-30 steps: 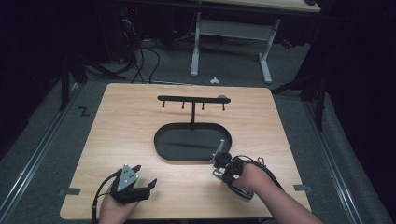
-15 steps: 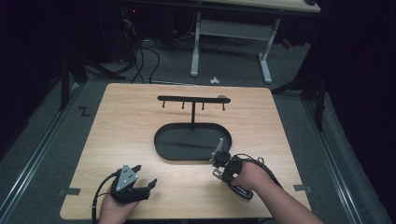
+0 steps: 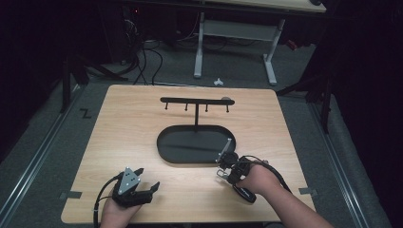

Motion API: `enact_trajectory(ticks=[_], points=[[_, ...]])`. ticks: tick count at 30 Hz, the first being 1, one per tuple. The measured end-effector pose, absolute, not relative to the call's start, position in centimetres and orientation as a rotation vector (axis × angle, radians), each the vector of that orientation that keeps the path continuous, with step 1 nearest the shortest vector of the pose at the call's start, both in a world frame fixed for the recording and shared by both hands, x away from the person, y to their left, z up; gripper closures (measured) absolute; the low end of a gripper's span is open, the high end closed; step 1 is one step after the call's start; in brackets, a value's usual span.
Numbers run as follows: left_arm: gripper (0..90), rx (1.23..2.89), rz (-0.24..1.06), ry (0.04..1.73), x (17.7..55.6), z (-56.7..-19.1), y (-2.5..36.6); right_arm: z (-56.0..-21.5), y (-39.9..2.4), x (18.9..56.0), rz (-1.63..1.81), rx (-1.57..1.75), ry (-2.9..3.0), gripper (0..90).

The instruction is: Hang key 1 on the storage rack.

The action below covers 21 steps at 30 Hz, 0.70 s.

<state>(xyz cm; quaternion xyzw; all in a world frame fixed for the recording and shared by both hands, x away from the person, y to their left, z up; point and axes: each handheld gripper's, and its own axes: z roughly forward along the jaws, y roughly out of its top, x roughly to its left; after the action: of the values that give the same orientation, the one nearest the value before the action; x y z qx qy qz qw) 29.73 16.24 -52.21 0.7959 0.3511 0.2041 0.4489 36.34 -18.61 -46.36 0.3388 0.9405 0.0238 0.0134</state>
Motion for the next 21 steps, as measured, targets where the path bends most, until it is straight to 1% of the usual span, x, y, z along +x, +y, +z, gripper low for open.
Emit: enact_trajectory(ticks=[11,21], points=[[22.4,1.967,0.509,0.860,29.6,-52.1,16.2,-42.2,-19.5,35.9,0.178,1.074,2.872,80.5],[22.4,1.963,0.508,0.859,29.6,-52.1,16.3,-40.7,-19.2,36.2,0.264,1.091,2.847,80.4]])
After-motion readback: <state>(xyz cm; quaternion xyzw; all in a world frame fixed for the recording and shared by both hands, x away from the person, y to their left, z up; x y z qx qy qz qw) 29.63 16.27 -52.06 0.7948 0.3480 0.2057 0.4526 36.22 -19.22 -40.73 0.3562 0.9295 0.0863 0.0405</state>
